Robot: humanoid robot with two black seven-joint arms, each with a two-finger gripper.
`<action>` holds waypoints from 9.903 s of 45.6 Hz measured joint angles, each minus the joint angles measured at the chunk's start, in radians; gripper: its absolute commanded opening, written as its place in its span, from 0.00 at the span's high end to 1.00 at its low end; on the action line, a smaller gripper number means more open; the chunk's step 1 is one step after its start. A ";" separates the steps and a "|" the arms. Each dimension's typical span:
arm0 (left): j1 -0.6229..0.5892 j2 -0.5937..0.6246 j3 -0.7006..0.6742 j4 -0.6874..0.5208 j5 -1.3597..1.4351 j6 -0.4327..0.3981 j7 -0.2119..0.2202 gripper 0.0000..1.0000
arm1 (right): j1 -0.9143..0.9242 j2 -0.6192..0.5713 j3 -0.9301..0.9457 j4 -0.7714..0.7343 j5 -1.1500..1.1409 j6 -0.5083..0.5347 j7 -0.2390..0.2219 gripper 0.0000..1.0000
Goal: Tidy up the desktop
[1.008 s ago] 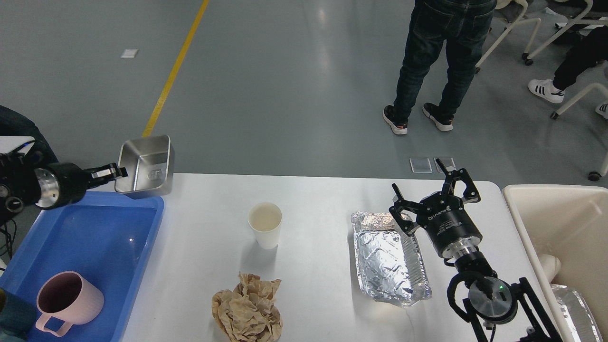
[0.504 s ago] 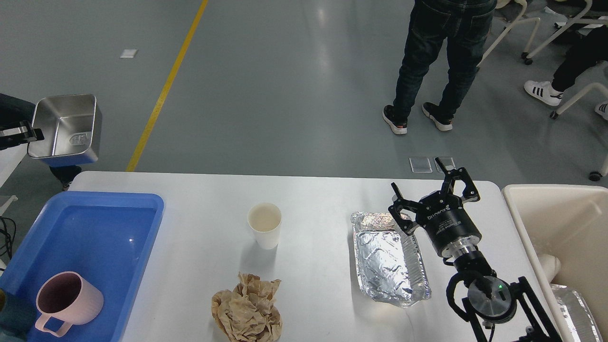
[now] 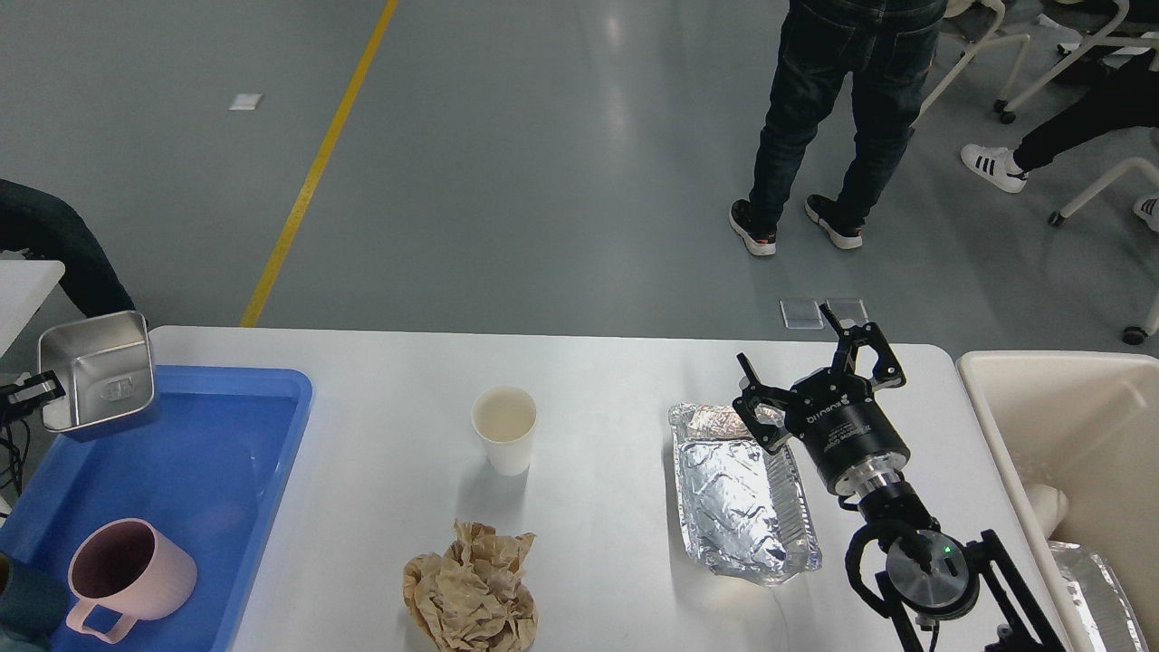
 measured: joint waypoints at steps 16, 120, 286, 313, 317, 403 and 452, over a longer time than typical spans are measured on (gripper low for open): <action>0.069 -0.095 0.000 0.031 0.000 0.057 0.006 0.31 | -0.008 -0.005 0.000 0.003 0.000 0.000 0.000 0.00; 0.721 -0.528 -1.081 -0.732 -1.178 0.029 -0.004 0.03 | 0.031 -0.536 -0.142 -0.013 -0.063 0.081 -0.005 0.00; 0.718 -0.500 -0.997 -0.622 -1.167 0.050 0.008 0.03 | -0.065 -0.644 -0.742 0.205 -0.148 -0.345 -0.105 0.01; 0.719 -0.488 -0.977 -0.622 -1.167 0.055 0.008 0.03 | 0.001 -0.500 -0.759 0.129 -0.141 -0.426 -0.106 0.26; 0.719 -0.486 -0.977 -0.622 -1.167 0.055 0.007 0.03 | 0.025 -0.491 -0.782 0.112 -0.141 -0.443 -0.106 0.37; 0.710 -0.428 -0.980 -0.615 -1.167 0.077 0.003 0.03 | 1.103 -1.002 -1.636 0.156 -0.198 0.276 -0.100 1.00; 0.708 -0.369 -0.995 -0.562 -0.721 0.098 -0.008 0.03 | 1.330 -0.508 -1.760 -0.313 -0.071 0.540 -0.066 1.00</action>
